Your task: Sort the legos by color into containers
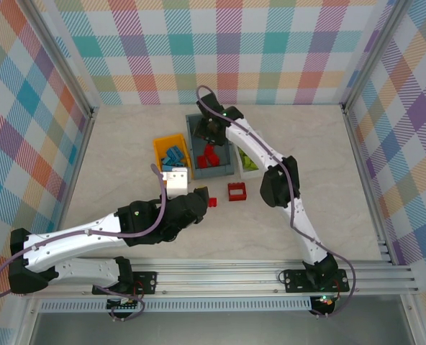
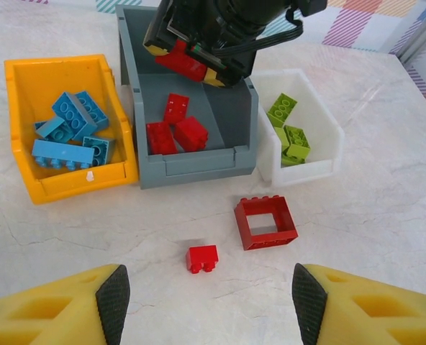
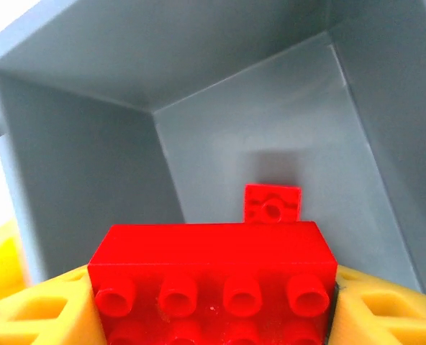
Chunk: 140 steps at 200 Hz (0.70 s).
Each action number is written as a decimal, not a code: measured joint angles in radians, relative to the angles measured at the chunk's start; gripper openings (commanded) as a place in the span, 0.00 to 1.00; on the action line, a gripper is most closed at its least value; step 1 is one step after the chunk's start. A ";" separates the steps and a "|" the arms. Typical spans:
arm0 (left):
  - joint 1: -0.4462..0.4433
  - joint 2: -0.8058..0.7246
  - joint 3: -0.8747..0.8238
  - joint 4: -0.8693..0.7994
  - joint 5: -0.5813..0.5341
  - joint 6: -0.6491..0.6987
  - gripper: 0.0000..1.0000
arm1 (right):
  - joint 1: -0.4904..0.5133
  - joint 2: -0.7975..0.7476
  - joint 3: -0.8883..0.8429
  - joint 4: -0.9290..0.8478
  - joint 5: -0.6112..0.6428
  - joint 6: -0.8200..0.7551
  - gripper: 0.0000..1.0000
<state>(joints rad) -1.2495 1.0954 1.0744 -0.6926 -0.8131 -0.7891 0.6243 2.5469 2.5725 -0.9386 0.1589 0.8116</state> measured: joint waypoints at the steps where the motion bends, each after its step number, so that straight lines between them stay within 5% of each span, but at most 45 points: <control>1: 0.000 0.000 0.000 0.000 0.000 0.000 0.63 | -0.002 0.003 0.002 0.000 -0.002 0.001 0.63; 35: 0.002 0.018 0.002 -0.013 0.016 0.000 0.64 | -0.025 0.066 0.016 0.027 -0.072 0.010 0.76; 96: 0.102 0.151 -0.012 -0.004 0.183 -0.017 0.64 | -0.004 0.042 0.026 0.025 -0.099 -0.002 0.74; 140: 0.189 0.256 -0.047 0.051 0.325 -0.036 0.65 | 0.033 -0.244 -0.167 0.035 -0.042 -0.001 0.66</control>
<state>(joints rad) -1.0607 1.3514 1.0279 -0.6418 -0.4877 -0.8253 0.6571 2.3028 2.4050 -0.9035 0.1169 0.8104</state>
